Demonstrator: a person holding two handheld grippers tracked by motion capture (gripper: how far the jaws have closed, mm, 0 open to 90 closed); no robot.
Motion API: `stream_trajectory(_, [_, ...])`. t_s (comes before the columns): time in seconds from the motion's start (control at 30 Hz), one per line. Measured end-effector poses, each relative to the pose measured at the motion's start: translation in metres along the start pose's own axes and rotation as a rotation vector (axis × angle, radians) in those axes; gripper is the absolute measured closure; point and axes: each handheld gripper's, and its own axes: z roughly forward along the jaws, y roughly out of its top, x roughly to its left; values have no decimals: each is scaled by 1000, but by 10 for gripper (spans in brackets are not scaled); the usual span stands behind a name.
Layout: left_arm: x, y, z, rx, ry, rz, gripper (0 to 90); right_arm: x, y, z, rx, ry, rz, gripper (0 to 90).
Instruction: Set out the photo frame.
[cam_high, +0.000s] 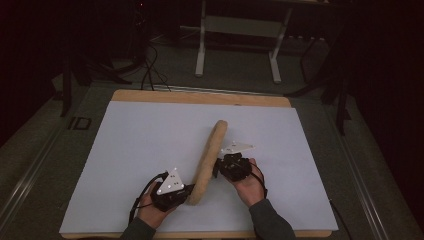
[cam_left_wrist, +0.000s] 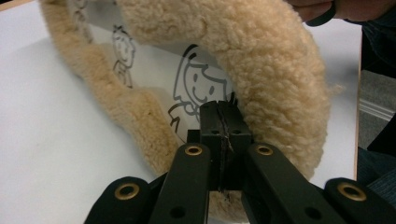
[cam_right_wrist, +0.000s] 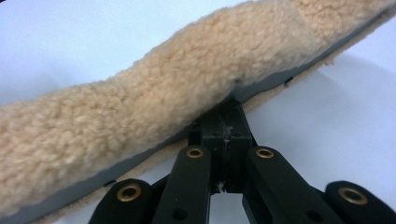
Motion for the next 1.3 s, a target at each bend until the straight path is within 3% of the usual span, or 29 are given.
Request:
stream_trajectory(0.63, [-5,1,4,-4,15,17,900,7,-3,6,6,26,-16,900])
stream_trajectory(1.3, [-12,1,11,15,-9,46,900,15,-4,9,-5,116,-61,900])
